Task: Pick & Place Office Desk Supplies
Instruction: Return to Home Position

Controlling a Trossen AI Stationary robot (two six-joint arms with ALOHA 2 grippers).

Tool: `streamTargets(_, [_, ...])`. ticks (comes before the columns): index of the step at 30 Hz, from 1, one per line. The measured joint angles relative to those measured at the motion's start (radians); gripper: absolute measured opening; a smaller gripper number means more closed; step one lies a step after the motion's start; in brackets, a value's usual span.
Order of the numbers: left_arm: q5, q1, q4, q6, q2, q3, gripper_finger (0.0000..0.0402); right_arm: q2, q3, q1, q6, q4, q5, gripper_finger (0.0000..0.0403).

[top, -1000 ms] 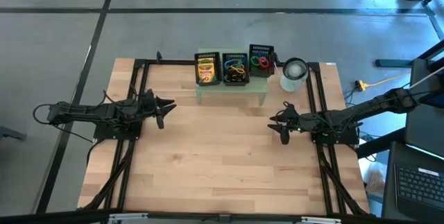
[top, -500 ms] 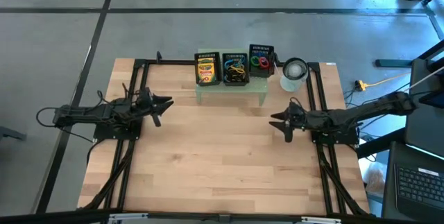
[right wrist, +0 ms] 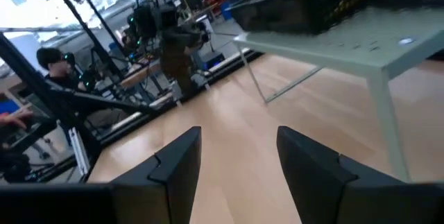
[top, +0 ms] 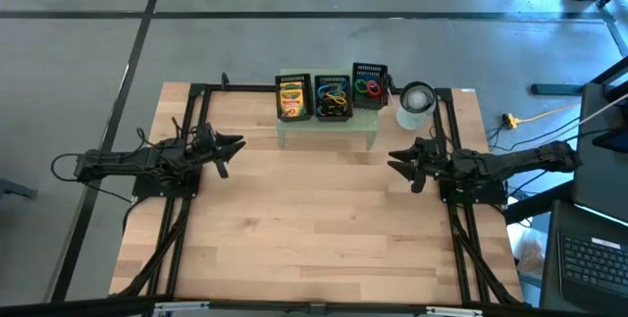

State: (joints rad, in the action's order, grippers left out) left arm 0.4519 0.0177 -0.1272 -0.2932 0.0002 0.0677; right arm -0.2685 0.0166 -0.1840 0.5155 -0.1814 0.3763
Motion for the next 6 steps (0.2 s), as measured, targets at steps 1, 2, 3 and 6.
streamTargets(1, [0.000,0.000,0.000,0.000,0.000,0.000,0.0100,0.016,0.000,0.007,0.000,0.009,0.000,0.0191])
streamTargets(2, [0.000,0.000,0.000,0.000,0.000,0.000,0.0100,0.033,0.000,0.014,-0.001,0.022,0.001,0.0191])
streamTargets(3, [0.000,0.000,0.000,0.000,0.000,0.000,0.0100,0.049,0.000,0.022,-0.001,0.032,0.001,0.0191])
streamTargets(6, [0.000,0.000,0.000,0.000,0.000,0.000,0.0100,0.090,0.000,0.045,-0.002,0.055,0.001,0.0191])
